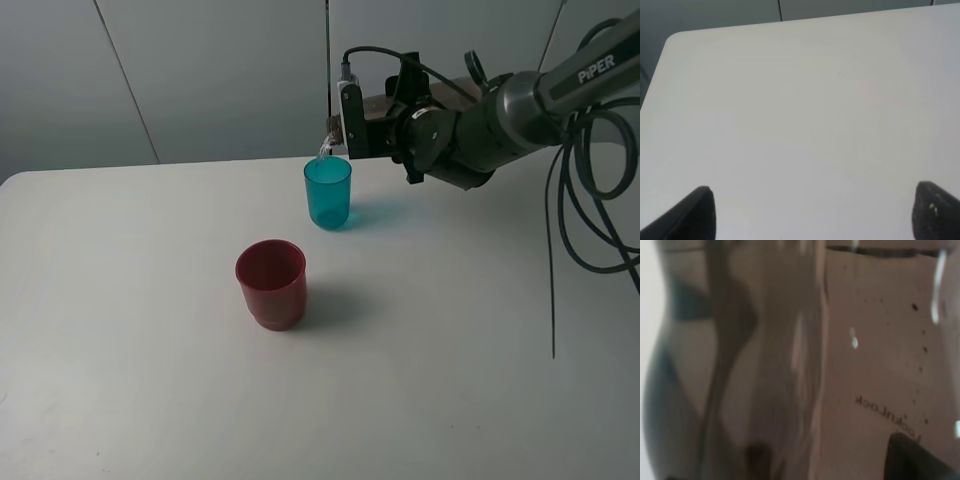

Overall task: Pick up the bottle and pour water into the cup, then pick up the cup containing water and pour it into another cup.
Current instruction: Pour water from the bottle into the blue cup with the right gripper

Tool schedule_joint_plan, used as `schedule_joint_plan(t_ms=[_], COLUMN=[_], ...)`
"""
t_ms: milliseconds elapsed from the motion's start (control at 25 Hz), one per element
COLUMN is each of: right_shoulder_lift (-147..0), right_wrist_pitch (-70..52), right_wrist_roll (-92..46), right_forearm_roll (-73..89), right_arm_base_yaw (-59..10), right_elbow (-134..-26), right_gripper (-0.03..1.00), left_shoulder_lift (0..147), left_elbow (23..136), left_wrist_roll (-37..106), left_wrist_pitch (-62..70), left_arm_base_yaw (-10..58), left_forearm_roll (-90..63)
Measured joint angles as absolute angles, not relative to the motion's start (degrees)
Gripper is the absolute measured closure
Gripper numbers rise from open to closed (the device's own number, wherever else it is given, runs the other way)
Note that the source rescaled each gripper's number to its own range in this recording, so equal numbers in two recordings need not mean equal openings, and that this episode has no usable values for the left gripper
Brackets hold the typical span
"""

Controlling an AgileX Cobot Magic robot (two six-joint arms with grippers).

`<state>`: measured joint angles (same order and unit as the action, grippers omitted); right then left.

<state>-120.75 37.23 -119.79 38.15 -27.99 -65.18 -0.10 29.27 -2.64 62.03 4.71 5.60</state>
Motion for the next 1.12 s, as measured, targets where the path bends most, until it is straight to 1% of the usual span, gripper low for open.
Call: schedule_joint_plan(t_ms=[1120], right_shoulder_lift=[-120.8], right_wrist_pitch=[39.4], right_wrist_roll=[-119.8], right_forearm_roll=[31.9], right_arm_base_yaw=[-28.0], right_elbow=[-64.8], right_gripper=[0.92], left_shoulder_lift=[-0.1], left_elbow=[29.3], left_wrist_roll=[-2.6], left_wrist_pitch=[62.0], left_arm_base_yaw=[4.7], left_forearm_roll=[5.6])
